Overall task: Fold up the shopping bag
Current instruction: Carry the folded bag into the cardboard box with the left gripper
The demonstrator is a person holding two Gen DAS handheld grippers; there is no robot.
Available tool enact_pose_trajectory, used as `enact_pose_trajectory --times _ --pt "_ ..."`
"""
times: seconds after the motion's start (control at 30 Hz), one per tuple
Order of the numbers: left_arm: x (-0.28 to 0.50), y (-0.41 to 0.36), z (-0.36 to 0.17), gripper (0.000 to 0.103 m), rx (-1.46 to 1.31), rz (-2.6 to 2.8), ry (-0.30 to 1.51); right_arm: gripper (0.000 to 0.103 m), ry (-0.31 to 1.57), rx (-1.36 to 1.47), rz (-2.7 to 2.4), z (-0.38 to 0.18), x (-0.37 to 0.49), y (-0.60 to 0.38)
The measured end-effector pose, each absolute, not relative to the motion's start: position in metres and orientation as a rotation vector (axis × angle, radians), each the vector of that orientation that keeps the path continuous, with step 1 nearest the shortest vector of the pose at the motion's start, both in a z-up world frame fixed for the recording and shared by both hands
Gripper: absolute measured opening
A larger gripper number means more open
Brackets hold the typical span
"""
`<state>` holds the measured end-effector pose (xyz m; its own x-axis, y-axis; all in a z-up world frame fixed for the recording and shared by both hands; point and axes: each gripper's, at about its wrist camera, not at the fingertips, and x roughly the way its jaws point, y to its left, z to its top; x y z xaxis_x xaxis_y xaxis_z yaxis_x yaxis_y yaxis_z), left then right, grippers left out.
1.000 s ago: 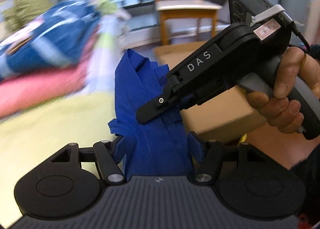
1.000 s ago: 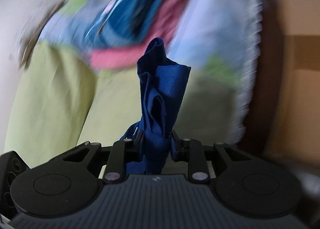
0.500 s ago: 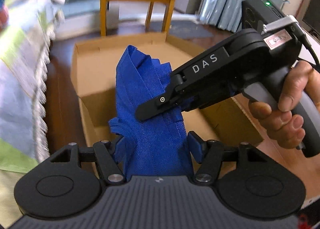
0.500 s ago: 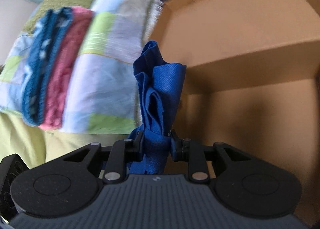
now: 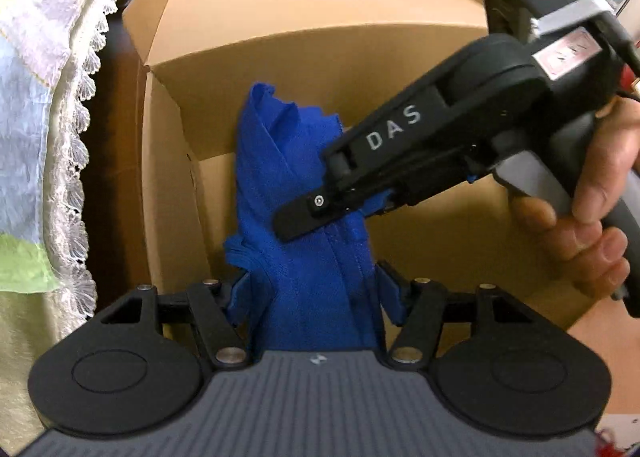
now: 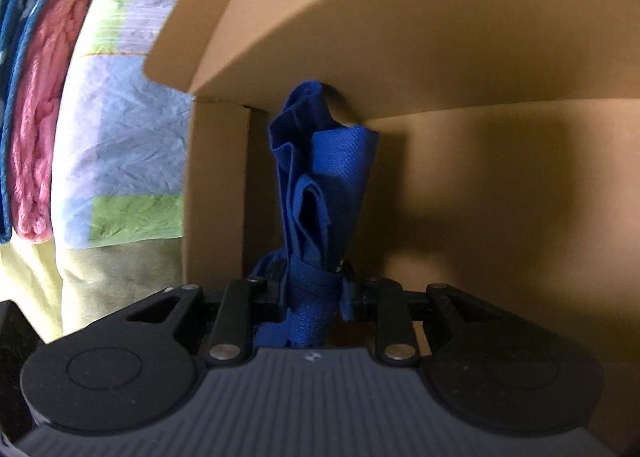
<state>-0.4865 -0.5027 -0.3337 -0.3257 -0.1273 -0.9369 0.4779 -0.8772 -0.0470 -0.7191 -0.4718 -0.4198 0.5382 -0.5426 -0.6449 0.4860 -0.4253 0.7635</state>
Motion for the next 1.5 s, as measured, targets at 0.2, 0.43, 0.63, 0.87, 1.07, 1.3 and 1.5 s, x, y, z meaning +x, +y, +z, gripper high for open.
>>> enact_pose_trajectory --times 0.2,0.43,0.63,0.87,1.07,1.3,1.5 --pt "-0.500 -0.487 -0.341 0.063 1.585 -2.223 0.278 0.022 0.087 1.656 -1.188 -0.439 -0.712 -0.476" --pt "-0.484 -0.474 -0.320 0.059 1.520 -2.245 0.177 0.027 0.250 1.560 -1.280 -0.433 -0.694 -0.473" --pt "-0.437 -0.471 -0.280 0.059 1.364 -2.267 0.200 0.032 0.413 1.419 -1.356 -0.417 -0.664 -0.476" --pt "-0.406 -0.486 -0.280 0.058 1.333 -2.151 0.377 0.032 0.390 1.411 -1.345 -0.416 -0.654 -0.474" --pt "-0.411 -0.491 -0.299 0.058 1.398 -2.154 0.388 0.032 0.391 1.412 -1.350 -0.412 -0.641 -0.476" --pt "-0.424 -0.483 -0.308 0.058 1.422 -2.204 0.331 0.031 0.300 1.451 -1.349 -0.410 -0.615 -0.488" --pt "-0.426 -0.482 -0.312 0.058 1.425 -2.199 0.325 0.030 0.274 1.455 -1.334 -0.406 -0.581 -0.509"
